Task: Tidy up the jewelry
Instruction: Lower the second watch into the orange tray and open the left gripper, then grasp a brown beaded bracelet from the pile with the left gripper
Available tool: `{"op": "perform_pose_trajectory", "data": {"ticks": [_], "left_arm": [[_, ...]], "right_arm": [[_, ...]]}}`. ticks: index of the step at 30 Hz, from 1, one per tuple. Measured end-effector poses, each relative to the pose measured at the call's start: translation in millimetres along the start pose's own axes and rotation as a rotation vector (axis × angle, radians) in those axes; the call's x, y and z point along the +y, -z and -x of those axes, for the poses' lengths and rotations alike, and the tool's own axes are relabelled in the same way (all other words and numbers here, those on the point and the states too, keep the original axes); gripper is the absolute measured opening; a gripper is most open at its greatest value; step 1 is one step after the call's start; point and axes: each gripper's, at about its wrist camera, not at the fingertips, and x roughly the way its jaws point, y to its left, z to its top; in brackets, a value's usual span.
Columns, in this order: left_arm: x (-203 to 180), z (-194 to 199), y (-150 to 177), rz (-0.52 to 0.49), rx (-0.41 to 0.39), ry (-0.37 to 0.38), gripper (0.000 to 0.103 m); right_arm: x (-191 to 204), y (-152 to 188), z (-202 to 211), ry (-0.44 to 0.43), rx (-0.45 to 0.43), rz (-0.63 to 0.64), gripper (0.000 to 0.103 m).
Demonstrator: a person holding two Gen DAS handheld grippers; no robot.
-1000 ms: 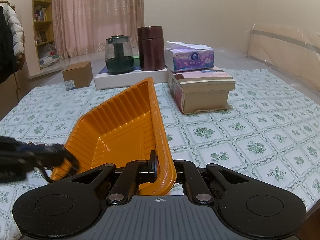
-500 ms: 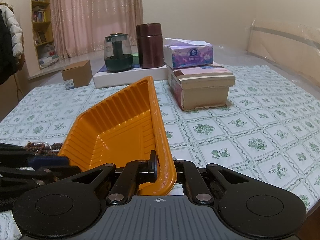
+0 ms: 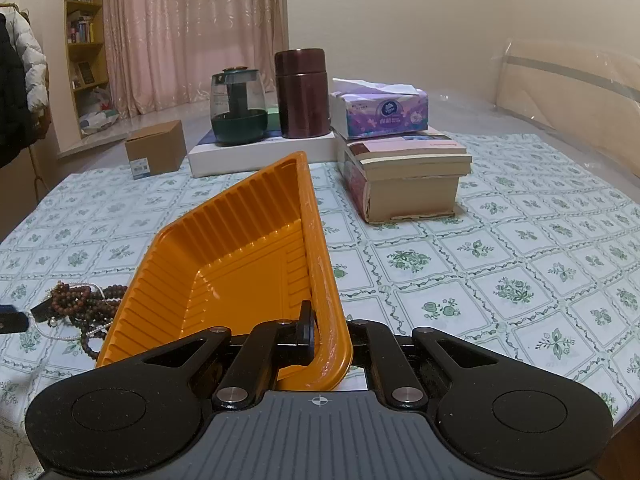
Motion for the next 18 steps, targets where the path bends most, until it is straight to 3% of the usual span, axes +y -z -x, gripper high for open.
{"op": "perform_pose_trajectory", "data": {"ticks": [7, 18], "left_arm": [[23.3, -8.4, 10.5, 0.049, 0.017, -0.033, 0.024], [-6.9, -42.2, 6.8, 0.044, 0.031, 0.061, 0.024]], "right_arm": [[1.7, -0.8, 1.4, 0.005, -0.001, 0.008, 0.006], [-0.6, -2.1, 2.9, 0.027, -0.015, 0.020, 0.006]]}}
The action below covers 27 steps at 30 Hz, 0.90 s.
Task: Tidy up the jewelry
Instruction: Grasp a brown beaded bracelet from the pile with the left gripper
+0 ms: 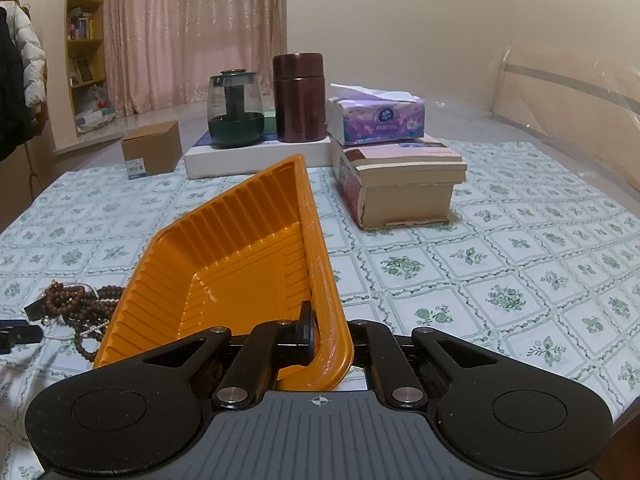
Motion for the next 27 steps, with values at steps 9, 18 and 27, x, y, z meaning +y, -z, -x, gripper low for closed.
{"op": "perform_pose_trajectory", "data": {"ticks": [9, 18, 27], "left_arm": [[-13.7, -29.4, -6.3, -0.001, 0.017, 0.032, 0.024], [-15.8, -40.1, -7.7, 0.005, 0.039, 0.036, 0.016], [-17.3, -21.0, -16.2, -0.031, 0.022, 0.033, 0.006]], "right_arm": [[-15.5, -1.7, 0.0, 0.026, -0.012, -0.002, 0.006], [-30.3, 2.7, -2.5, 0.045, -0.003, -0.024, 0.006], [-27.6, 2.9, 1.5, 0.043, -0.007, -0.024, 0.006]]}}
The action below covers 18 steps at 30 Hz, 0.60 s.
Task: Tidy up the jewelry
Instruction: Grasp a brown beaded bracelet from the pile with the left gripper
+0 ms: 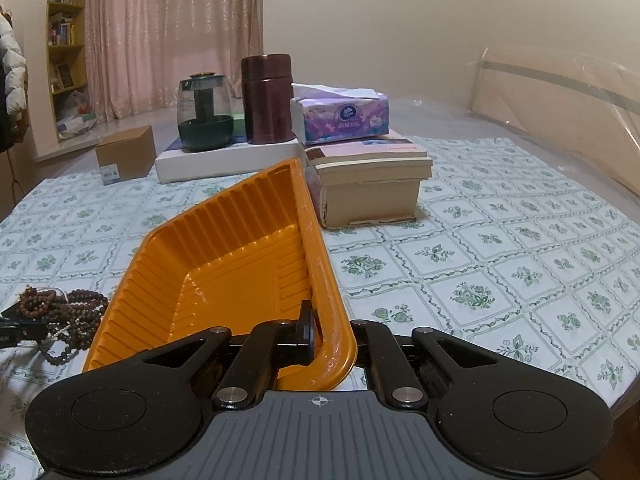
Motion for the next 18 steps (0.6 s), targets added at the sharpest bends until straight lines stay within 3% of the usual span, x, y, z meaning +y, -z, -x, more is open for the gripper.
{"op": "perform_pose_trajectory", "data": {"ticks": [8, 18], "left_arm": [[-9.2, 30.1, -18.4, -0.034, -0.058, 0.018, 0.006], [-42.1, 54.7, -40.8, -0.075, -0.123, 0.117, 0.006]], "right_arm": [[4.8, -2.5, 4.0, -0.002, -0.006, 0.005, 0.006], [8.0, -3.8, 6.8, -0.007, -0.013, 0.010, 0.006]]}}
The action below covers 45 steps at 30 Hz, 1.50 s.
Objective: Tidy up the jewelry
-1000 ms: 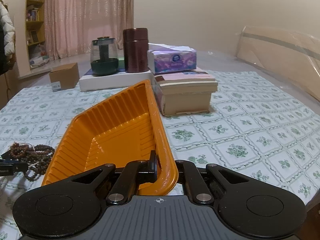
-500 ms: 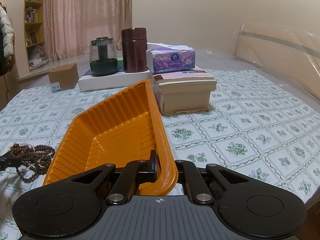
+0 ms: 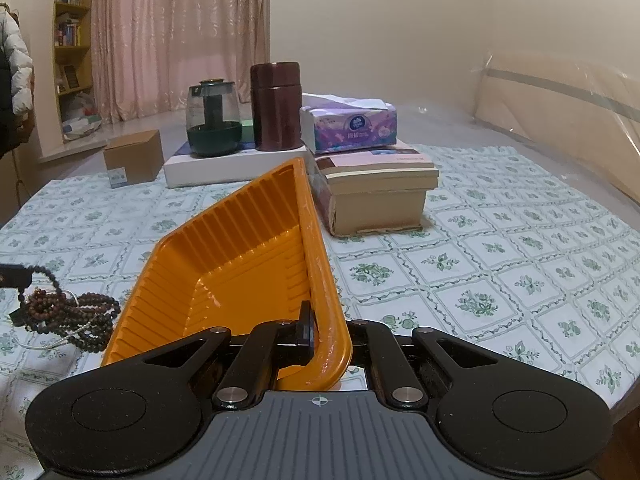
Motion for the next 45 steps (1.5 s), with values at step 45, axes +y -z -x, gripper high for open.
{"op": "perform_pose_trajectory", "data": {"ticks": [45], "left_arm": [[30.8, -12.9, 40.0, 0.047, 0.065, -0.106, 0.019]], "right_arm": [[-1.9, 1.0, -2.1, -0.004, 0.005, -0.018, 0.006]]}}
